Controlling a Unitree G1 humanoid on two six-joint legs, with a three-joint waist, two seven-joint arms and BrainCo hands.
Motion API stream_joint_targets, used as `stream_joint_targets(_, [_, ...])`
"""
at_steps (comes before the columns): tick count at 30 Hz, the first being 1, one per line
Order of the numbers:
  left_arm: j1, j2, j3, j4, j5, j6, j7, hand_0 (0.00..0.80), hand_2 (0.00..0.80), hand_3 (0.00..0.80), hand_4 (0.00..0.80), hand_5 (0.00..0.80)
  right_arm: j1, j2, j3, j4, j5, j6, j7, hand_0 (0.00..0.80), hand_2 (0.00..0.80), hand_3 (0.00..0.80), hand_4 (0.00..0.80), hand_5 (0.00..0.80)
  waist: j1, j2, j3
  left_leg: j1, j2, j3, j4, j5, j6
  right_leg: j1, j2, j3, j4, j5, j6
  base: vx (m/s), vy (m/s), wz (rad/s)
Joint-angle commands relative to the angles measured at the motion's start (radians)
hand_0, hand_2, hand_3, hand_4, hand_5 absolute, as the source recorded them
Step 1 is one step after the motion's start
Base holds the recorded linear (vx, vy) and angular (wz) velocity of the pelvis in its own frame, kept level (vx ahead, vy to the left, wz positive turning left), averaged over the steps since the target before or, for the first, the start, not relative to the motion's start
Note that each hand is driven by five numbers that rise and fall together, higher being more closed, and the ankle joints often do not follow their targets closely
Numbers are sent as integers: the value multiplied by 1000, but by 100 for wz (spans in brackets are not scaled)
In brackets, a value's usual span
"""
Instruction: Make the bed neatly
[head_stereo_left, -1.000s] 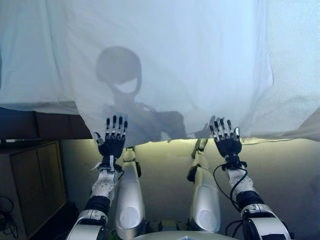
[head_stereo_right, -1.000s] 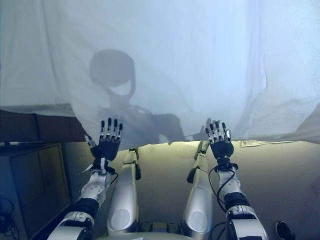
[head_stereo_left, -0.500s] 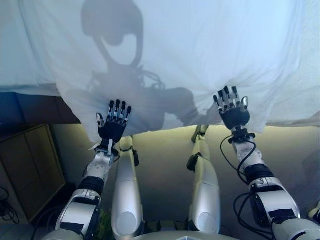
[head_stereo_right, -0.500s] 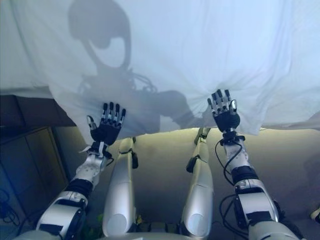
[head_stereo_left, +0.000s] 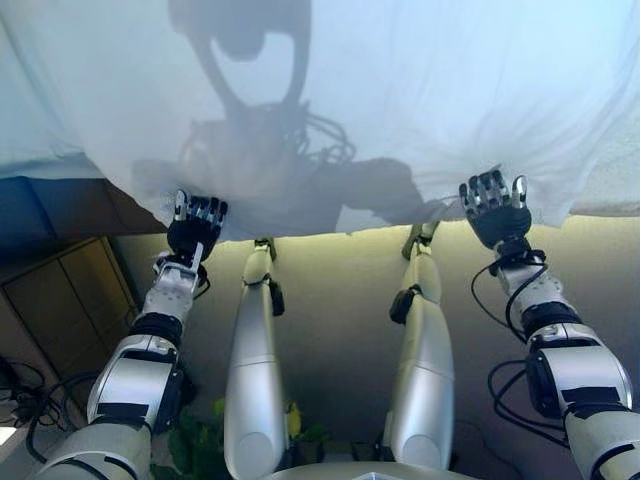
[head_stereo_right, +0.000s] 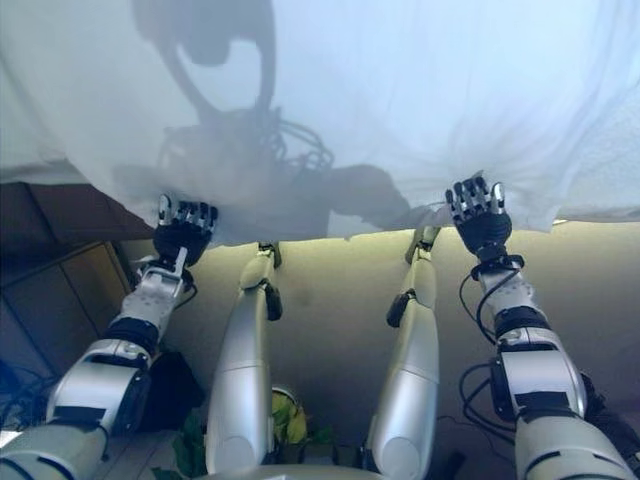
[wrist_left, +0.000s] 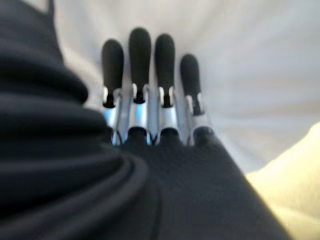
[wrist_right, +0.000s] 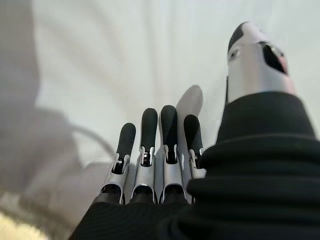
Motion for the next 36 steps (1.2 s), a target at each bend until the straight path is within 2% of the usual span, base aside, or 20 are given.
stream_joint_targets(1, [-16, 23, 111, 86, 67, -36, 96, 0, 0, 0, 0, 0, 11, -127, -40, -11, -21, -1, -40, 0, 0, 0, 0, 0, -19, 102, 1, -32, -1, -44, -68, 148, 23, -41, -20, 43, 204, -105, 50, 1, 104, -3])
stream_joint_targets(4, [-28, 37, 127, 97, 103, -56, 106, 0, 0, 0, 0, 0, 20, -165, -58, 28, -24, -6, -70, 0, 0, 0, 0, 0, -24, 106, 1, -37, 5, -33, -82, 154, 23, -54, -21, 47, 203, -107, 48, -8, 77, -6])
stream_joint_targets(8, [-54, 57, 124, 83, 121, -83, 181, 0, 0, 0, 0, 0, 19, -198, -76, 66, 16, -27, -129, 0, 0, 0, 0, 0, -20, 107, 1, -53, 7, -31, -95, 158, 23, -66, -22, 47, 201, -108, 53, -4, 8, -1])
stream_joint_targets(13, [-60, 121, 163, 120, 156, -39, 314, 0, 0, 0, 0, 0, 66, -207, -114, 97, 19, -20, -164, 0, 0, 0, 0, 0, -23, 101, 1, -50, 12, -30, -101, 160, 15, -58, -16, 40, 192, -111, 52, 0, 0, -1])
stream_joint_targets(20, [9, 145, 238, 214, 74, 7, 361, 0, 0, 0, 0, 0, 190, -221, -201, 186, 51, 28, -183, 0, 0, 0, 0, 0, -28, 110, 1, 60, 18, 2, -134, 164, 10, 42, -35, 18, 171, -114, 59, 2, 1, -2])
stream_joint_targets(26, [126, 122, 304, 191, 108, 9, 361, 0, 0, 0, 0, 0, 337, -156, -276, 209, 69, 25, -158, 0, 0, 0, 0, 0, -25, 98, 1, 223, 20, 25, -178, 150, 11, 199, -54, -18, 127, -99, 68, 37, -78, 3])
stream_joint_targets(30, [229, 84, 332, 158, 229, -44, 359, 0, 0, 0, 0, 0, 431, -88, -321, 203, 89, 28, -139, 0, 0, 0, 0, 0, -17, 72, -2, 408, 13, 38, -257, 144, 22, 381, -49, -48, 67, -83, 71, 43, -154, 3])
stream_joint_targets(32, [293, 62, 340, 116, 273, -86, 305, 0, 0, 0, 0, 0, 496, -38, -341, 184, 83, 19, -114, 0, 0, 0, 0, 0, -12, 50, -42, 496, 14, 38, -290, 135, 30, 466, -40, -59, 48, -86, 67, 100, -275, 4])
stream_joint_targets(34, [357, 38, 343, 60, 321, -126, 255, 0, 0, 0, 0, 0, 553, 11, -352, 163, 19, -20, -98, 0, 0, 0, 0, 0, -5, 34, -87, 575, 15, 34, -308, 129, 35, 539, -30, -70, 34, -91, 61, 122, -212, 0])
stream_joint_targets(36, [444, -21, 322, -54, 344, -178, 220, 0, 0, 0, 0, 0, 599, 55, -358, 91, -97, -77, -132, 0, 0, 0, 0, 0, 0, 23, -139, 659, 26, 26, -327, 117, 34, 626, -12, -75, -2, -101, 57, 174, -129, -3])
